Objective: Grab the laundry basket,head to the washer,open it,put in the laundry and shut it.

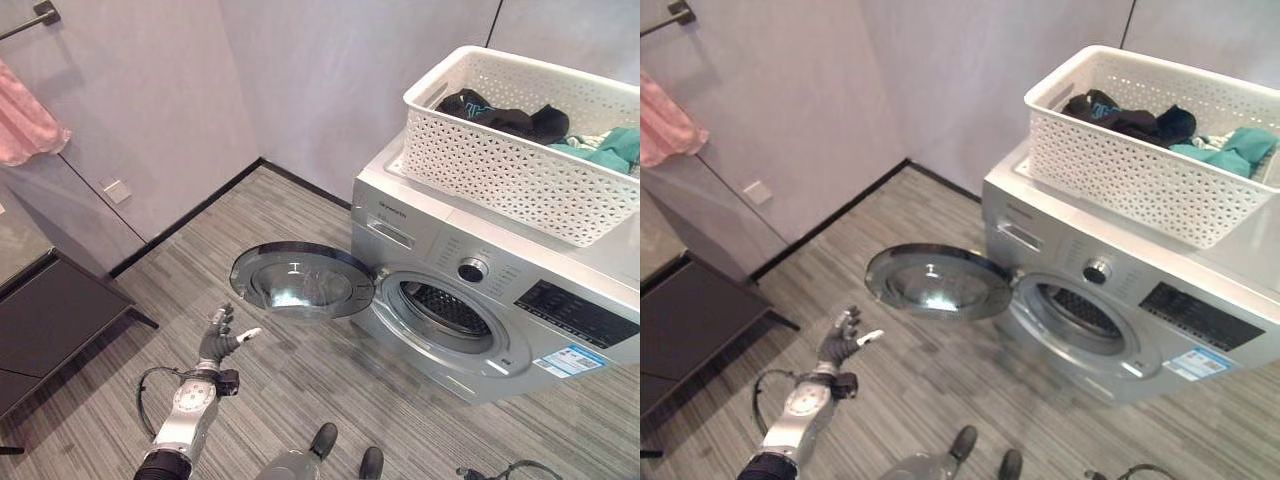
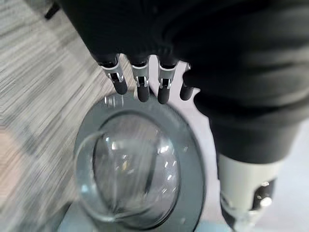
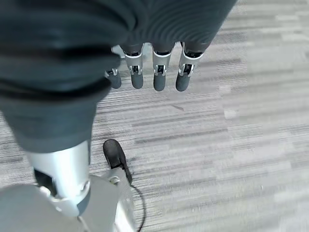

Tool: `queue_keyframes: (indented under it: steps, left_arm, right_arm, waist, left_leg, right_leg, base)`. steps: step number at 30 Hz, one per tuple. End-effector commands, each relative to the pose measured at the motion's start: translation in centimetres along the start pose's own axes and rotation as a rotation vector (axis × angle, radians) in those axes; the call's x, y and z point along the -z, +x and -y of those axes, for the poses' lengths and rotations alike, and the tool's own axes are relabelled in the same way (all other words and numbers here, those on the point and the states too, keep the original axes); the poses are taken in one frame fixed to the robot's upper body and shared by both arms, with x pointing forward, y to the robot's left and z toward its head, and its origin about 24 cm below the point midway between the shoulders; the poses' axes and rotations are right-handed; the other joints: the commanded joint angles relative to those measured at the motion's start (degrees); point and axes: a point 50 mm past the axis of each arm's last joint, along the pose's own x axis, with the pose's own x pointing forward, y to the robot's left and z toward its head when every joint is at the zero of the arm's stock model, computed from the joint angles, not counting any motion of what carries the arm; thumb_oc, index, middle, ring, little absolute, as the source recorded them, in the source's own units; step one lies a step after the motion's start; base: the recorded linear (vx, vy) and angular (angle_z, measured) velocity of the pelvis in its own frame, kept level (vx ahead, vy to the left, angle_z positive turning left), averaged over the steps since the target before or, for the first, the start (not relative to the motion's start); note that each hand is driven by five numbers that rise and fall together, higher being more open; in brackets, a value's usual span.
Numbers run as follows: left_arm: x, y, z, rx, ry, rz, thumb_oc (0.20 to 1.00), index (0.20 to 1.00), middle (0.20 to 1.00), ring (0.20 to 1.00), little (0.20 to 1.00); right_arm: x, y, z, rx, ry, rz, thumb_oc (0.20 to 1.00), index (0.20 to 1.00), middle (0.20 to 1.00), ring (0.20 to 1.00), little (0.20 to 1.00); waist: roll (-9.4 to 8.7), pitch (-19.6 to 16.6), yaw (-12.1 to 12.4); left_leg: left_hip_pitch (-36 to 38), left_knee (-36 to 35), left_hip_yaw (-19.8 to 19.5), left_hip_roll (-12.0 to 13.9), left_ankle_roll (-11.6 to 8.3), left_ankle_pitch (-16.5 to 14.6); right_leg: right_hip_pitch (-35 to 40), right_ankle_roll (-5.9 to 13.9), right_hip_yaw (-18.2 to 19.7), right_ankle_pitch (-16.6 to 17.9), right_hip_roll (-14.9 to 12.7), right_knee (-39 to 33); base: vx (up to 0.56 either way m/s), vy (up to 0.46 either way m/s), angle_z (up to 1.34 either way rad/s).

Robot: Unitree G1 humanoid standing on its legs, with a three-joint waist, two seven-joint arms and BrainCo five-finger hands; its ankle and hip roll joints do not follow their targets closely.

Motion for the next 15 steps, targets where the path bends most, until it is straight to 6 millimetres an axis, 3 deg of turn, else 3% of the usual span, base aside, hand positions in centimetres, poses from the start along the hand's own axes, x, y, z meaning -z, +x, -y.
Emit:
queue_keyframes:
  steps: [1,4,7,15]
  left_arm:
    - [-0.3,1.1,0.6,0.071,0.075,-0.017,1.000,1.000,1.000,1.000,1.000]
    - [2.6,1.0,0.9,0.085,0.203,-0.168,1.000,1.000,1.000,1.000,1.000]
    - [4.0,1.1,0.3,0.046,0.219,-0.258,1.000,1.000,1.000,1.000,1.000]
    - [4.5,1.7,-1.3,-0.037,0.261,-0.351,1.000,1.000,1.000,1.000,1.000]
  right_arm:
    - [1.0,-0.1,0.9,0.027,0.081,-0.028,1.000,1.000,1.000,1.000,1.000]
    - [1.0,-0.1,1.0,0.024,0.128,-0.027,1.000,1.000,1.000,1.000,1.000]
    - [0.6,-0.1,1.4,0.034,0.147,-0.014,1.000,1.000,1.000,1.000,1.000]
    - [-1.5,0.1,1.6,0.031,0.158,0.033,1.000,1.000,1.000,1.000,1.000]
  waist:
    - [-2.99,-1.81,-1.44]
    - [-3.38,-2.20,-3.24]
    - [-3.94,-2.28,-4.31]
    - [-6.07,-1.70,-5.03]
  left_leg:
    - [-0.60,-0.84,1.51,-2.27,2.30,-2.28]
    - [-0.45,-0.84,3.25,-1.66,2.47,-2.87]
    - [-0.52,-0.84,4.72,-1.12,2.51,-3.26]
    - [-1.98,-0.84,6.74,-0.39,2.68,-3.57]
  right_leg:
    - [2.04,5.36,3.54,-4.74,-3.41,0.48]
    - [1.73,5.59,4.88,-4.52,-3.32,0.48]
    - [1.02,5.69,6.48,-4.07,-3.14,0.48]
    - [-1.59,5.84,8.92,-3.05,-2.40,0.48]
  base:
    - [0.03,0.044,-0.51]
    - [0.03,0.053,-0.30]
    - [0.00,0.023,-0.20]
    - [-0.02,0.014,-0.25]
